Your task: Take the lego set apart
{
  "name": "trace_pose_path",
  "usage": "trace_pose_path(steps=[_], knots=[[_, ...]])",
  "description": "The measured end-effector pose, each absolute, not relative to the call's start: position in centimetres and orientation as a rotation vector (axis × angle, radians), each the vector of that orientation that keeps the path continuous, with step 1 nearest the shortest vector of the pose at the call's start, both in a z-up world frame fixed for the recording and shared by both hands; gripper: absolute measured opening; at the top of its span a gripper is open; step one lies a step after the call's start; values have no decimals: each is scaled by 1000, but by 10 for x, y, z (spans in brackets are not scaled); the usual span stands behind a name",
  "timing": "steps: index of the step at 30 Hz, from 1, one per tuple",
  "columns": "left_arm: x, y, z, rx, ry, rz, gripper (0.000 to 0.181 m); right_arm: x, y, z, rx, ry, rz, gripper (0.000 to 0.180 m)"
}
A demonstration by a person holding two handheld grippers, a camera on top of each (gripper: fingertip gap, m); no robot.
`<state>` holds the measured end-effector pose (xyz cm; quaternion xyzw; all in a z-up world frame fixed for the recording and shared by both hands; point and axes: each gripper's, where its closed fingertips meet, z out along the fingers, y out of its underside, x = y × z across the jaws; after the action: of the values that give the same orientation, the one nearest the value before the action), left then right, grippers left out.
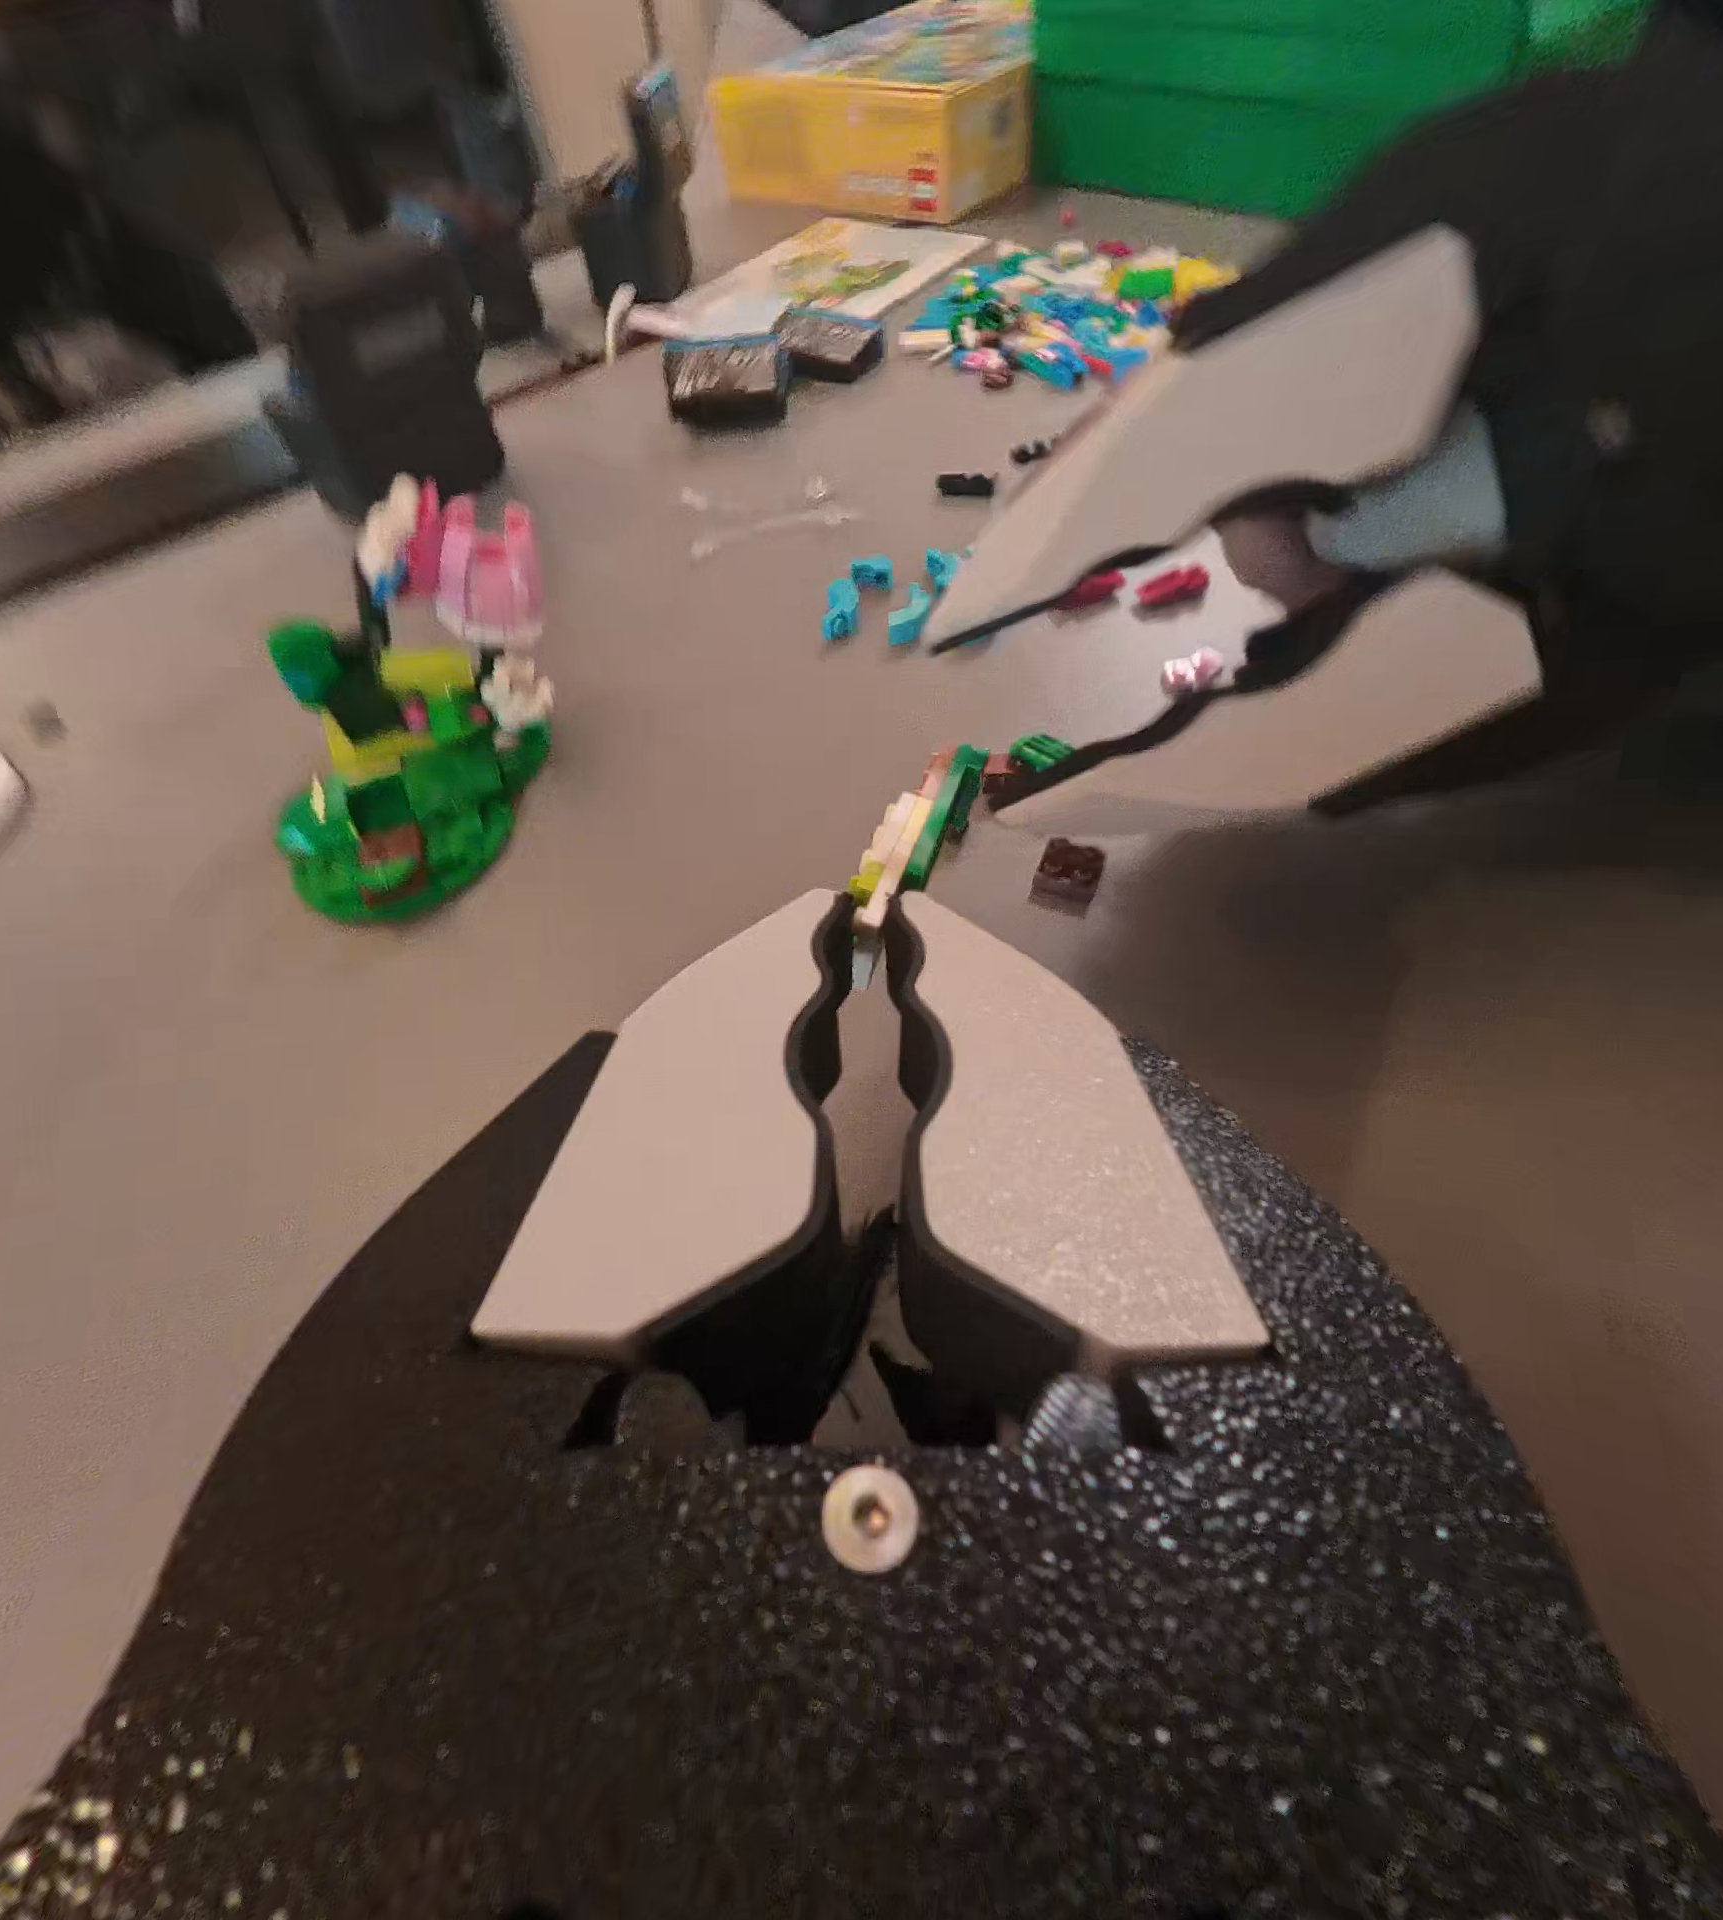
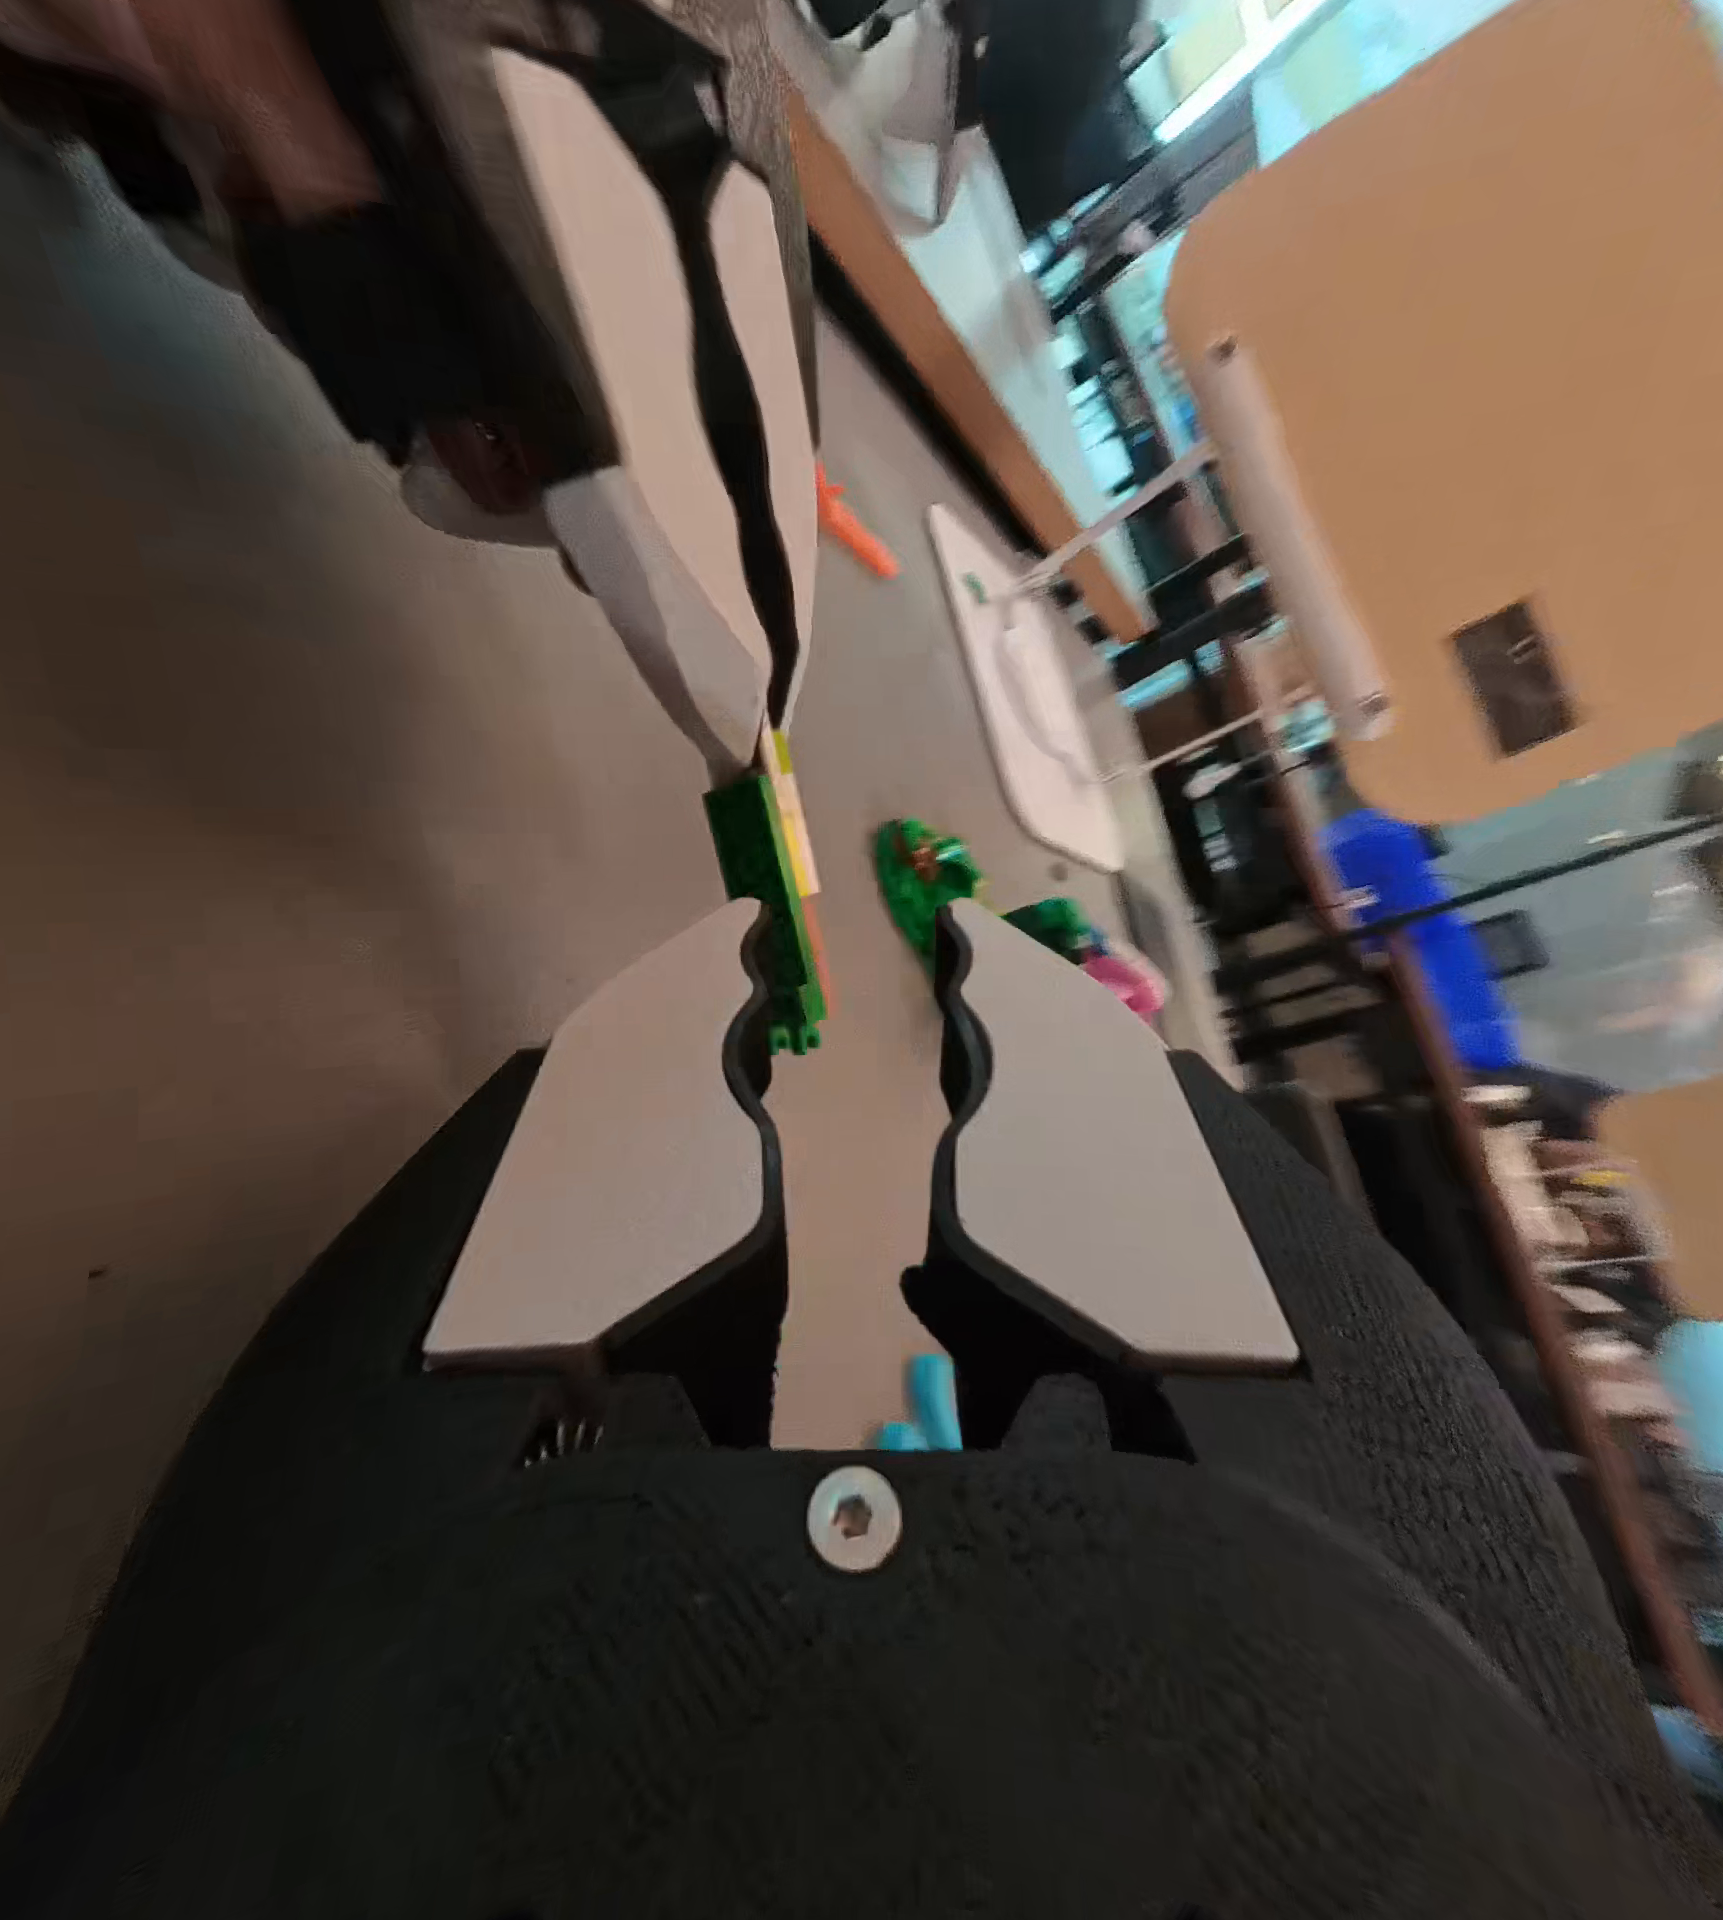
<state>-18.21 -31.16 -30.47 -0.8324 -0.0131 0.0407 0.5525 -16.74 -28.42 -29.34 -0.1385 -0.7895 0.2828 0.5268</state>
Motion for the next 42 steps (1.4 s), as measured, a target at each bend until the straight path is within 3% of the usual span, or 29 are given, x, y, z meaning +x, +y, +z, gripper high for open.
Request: trace_pose_path(steps=[10, 14, 21, 26, 33, 36, 42], knots=[[-176, -310, -313, -1887, -444, -522, 5, -180, -309, -310, -27, -1810, 272, 29], [-173, -308, -314, -1873, -457, -575, 5, -182, -309, -314, 48, -1787, 166, 17], [-163, -315, -293, -1723, -318, -656, 5, -167, -321, -295, -199, -1867, 780, 15], [-174, -328, -268, -1611, -161, -420, 4, -165, -293, -256, -527, -1699, 1135, 33], [-181, -332, -260, -1567, -118, -262, 4, -163, -294, -267, -781, -1844, 1413, 22], [-184, -335, -257, -1546, -112, -257, 5, -162, -295, -266, -869, -1838, 1552, 7], [-182, -334, -259, -1546, -96, -251, 5, -163, -297, -266, -891, -1834, 1547, 8]])
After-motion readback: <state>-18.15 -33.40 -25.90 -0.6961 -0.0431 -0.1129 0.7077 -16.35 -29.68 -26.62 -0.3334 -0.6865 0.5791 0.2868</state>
